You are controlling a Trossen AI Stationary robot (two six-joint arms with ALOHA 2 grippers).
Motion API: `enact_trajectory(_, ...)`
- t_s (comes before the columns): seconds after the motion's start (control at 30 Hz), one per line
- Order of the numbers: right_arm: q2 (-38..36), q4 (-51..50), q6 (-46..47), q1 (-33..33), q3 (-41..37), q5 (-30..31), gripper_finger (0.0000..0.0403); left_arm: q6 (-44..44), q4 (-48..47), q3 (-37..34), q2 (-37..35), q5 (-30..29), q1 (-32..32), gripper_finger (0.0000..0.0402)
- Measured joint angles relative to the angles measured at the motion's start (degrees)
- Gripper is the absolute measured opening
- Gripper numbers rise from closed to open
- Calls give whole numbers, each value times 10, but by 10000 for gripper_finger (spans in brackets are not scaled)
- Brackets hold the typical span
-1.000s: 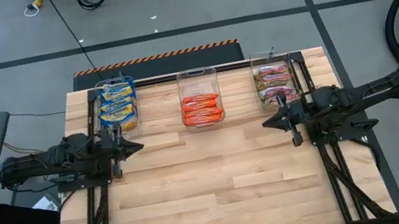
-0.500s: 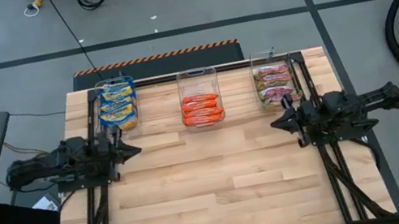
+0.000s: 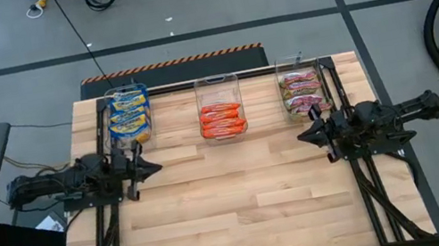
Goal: Sort Maruchan noodles
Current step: Return to Home Position
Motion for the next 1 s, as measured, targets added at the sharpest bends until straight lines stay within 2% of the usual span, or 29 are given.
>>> enact_trajectory(1.0, 2, 1, -1, 0, 0, 4, 25, -3, -13, 0, 3, 0, 0, 18)
